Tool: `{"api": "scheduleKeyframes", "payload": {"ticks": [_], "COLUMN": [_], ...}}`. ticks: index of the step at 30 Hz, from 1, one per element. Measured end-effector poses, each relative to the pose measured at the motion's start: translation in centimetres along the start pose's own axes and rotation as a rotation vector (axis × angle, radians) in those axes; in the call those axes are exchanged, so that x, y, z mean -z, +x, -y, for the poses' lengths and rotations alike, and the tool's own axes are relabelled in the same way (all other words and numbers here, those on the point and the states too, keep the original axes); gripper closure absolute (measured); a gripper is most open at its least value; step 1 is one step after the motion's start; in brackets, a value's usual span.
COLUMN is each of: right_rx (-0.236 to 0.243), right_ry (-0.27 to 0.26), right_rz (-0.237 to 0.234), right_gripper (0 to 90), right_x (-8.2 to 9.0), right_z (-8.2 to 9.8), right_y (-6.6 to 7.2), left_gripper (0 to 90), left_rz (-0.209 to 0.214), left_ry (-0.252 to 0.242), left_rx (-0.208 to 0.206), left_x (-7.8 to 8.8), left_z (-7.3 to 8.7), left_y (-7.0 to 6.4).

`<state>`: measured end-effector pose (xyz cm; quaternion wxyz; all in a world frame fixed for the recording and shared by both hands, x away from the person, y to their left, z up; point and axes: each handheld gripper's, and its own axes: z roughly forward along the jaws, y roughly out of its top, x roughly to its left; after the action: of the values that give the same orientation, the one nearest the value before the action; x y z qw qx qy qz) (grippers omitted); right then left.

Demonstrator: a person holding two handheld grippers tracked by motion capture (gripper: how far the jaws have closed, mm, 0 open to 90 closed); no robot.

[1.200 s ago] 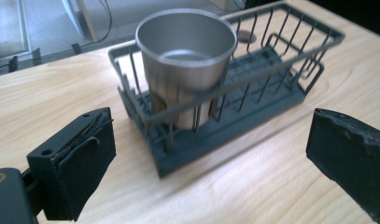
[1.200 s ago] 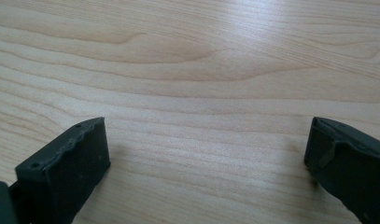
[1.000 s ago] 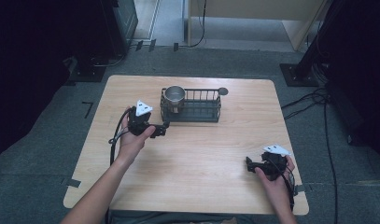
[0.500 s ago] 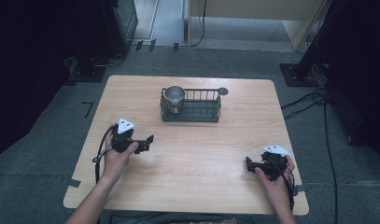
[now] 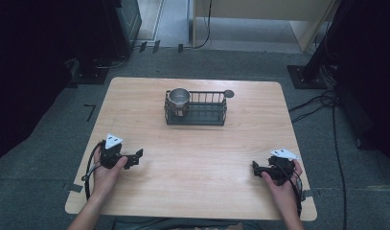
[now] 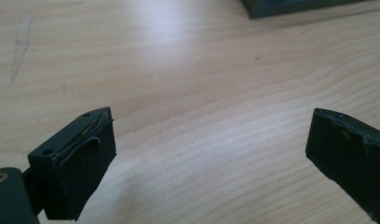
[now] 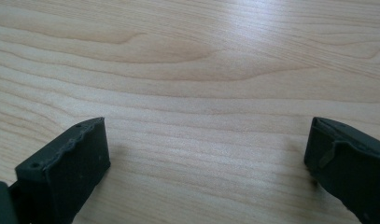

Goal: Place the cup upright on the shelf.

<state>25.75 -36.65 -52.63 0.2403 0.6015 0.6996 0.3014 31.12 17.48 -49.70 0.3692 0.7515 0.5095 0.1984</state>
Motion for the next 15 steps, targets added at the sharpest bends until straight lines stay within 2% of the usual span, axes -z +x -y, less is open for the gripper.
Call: {"api": "scheduleKeyframes", "payload": {"ticks": [10,15], "right_rx": [0.002,0.002], "right_ry": [-0.001,-0.001], "right_rz": [0.0,0.0], "right_gripper": [0.0,0.0], "right_x": [0.0,0.0], "right_z": [0.0,0.0], "right_y": [0.0,0.0], "left_gripper": [3.6,3.6], "left_rz": [-0.049,-0.067], "left_ry": [0.024,0.03], "left_rx": [0.012,0.034], "left_x": [1.2,1.8], "left_z": [2.5,3.5], "left_y": [1.6,2.5]}}
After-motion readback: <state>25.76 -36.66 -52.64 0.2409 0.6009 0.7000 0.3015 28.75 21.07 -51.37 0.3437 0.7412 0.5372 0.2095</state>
